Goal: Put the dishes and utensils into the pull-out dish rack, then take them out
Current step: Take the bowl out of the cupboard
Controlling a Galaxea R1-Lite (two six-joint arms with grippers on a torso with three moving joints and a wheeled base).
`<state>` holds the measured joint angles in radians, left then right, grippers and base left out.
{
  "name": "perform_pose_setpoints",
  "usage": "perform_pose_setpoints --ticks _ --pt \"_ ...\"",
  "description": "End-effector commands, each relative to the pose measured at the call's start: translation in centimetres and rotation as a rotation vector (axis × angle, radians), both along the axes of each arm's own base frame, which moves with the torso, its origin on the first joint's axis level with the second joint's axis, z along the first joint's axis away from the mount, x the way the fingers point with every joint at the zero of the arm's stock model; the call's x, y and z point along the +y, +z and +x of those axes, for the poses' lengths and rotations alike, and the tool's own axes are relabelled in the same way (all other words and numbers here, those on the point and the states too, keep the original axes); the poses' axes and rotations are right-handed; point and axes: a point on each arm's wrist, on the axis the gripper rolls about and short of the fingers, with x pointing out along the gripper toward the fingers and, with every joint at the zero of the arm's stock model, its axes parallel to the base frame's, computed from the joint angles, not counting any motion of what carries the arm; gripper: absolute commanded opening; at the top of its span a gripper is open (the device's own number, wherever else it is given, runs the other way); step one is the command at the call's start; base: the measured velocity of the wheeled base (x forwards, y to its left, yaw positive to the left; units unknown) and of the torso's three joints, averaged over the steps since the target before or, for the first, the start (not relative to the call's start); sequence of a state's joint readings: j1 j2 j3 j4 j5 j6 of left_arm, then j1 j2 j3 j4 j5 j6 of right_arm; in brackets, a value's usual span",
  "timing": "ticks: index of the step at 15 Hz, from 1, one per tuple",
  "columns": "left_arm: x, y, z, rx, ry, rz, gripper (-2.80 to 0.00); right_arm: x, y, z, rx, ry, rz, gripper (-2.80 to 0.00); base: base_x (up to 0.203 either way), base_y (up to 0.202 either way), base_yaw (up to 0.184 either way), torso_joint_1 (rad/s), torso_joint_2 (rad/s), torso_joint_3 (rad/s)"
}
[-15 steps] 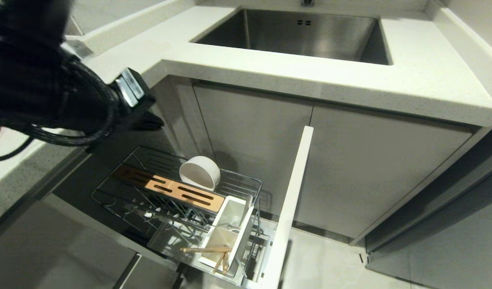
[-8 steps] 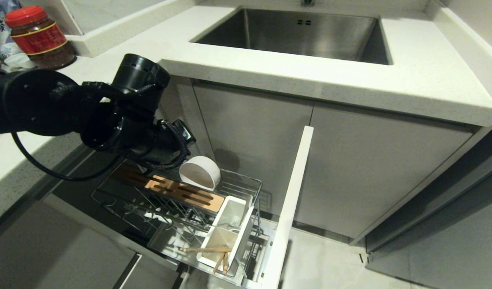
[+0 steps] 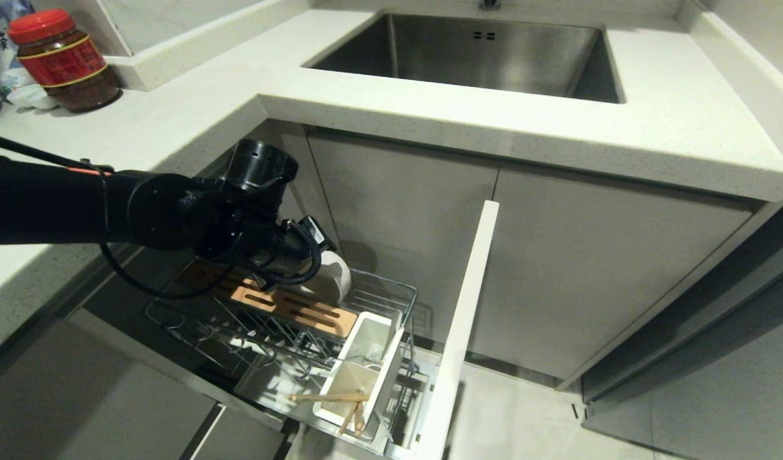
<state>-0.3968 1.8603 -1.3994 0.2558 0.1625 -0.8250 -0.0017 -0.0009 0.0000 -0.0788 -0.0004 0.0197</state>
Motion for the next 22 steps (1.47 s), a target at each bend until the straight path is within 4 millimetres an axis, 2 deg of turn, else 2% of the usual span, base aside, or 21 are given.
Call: perform_pose_setpoints --ticks 1,6,12,13,14,22 --pt "0.5 -1.4 1.5 0.003 -0.021 -0.024 0.0 0.0 -0.7 0.2 0.026 0.001 0.0 -2.8 0.0 0.0 0.0 0.0 0.0 0.0" --pt "1.0 -2.6 3.1 -0.005 -0.098 -0.045 0.0 0.0 -0.7 0.2 0.026 -0.001 0.0 -2.8 0.0 0.0 0.0 0.0 0.0 0.0" --pt "1.1 -2.7 3.9 -0.047 -0.145 -0.043 0.0 0.0 -0.7 0.2 0.026 -0.001 0.0 -2.8 0.0 0.0 0.0 0.0 0.0 0.0" --pt "1.1 -2.7 3.9 -0.049 -0.15 -0.04 -0.34 0.0 -0.7 0.2 0.026 0.001 0.0 -2.8 0.0 0.0 0.0 0.0 0.0 0.0" --pt "1.1 -2.8 3.9 -0.05 -0.16 -0.028 -2.8 0.0 -0.7 0.2 0.026 0.0 0.0 -2.8 0.0 0.0 0.0 0.0 0.0 0.0" --pt "0.9 -2.6 3.8 -0.047 -0.208 -0.062 -2.8 0.0 -0.7 0.2 0.026 0.0 0.0 -2.8 0.0 0.0 0.0 0.0 0.0 0.0"
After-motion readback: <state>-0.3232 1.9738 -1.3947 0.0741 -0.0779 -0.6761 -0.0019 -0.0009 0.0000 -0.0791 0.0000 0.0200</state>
